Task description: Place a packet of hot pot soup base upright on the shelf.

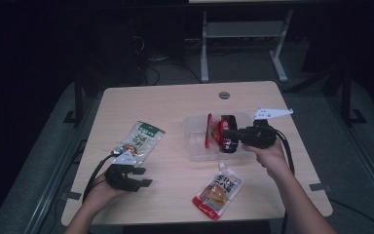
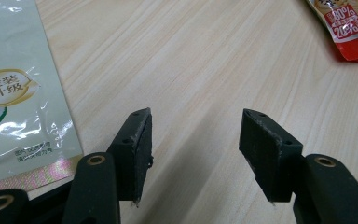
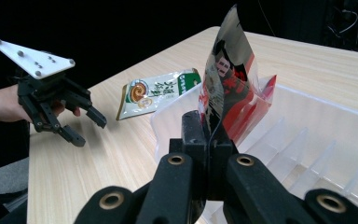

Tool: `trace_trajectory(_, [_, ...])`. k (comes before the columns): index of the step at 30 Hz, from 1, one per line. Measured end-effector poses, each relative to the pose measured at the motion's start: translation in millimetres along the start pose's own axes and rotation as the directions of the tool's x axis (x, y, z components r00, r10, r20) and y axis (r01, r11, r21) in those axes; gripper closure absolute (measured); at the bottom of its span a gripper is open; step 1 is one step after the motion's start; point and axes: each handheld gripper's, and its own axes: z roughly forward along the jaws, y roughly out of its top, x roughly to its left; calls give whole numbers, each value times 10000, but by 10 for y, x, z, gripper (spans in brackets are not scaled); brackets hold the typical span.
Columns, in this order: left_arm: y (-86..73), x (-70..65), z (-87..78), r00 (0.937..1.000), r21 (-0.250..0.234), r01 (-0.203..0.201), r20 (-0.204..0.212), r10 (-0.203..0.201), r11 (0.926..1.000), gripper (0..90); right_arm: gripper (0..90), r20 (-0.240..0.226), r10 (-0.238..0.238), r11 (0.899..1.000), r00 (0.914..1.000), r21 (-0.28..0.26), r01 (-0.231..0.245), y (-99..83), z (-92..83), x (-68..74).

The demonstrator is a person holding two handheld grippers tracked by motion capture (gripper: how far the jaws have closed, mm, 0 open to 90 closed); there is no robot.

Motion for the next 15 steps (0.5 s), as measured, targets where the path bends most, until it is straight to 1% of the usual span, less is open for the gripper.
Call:
trace_trajectory(3, [1,-1,1,10000,40,-2,14,2,10000,435,899,101,-47,9998,9999,211,45,-4,57,3])
trace_trajectory(4, [2,1,1,10000,57,-57,0,57,10000,435,899,85,-41,9996,10000,269,39,-8,73,0])
trace_trajectory(5, [2,-4,2,10000,76,-6,17,6,10000,435,899,88,-12,9996,10000,294,10,-11,89,-2])
trace_trajectory(11, [2,-7,12,10000,90,-65,46,64,9999,434,898,91,144,9991,9999,404,-147,-24,169,-38])
trace_trajectory(15, [2,-11,14,10000,104,-34,61,34,9999,433,897,119,239,9986,9996,476,-244,-34,222,-62])
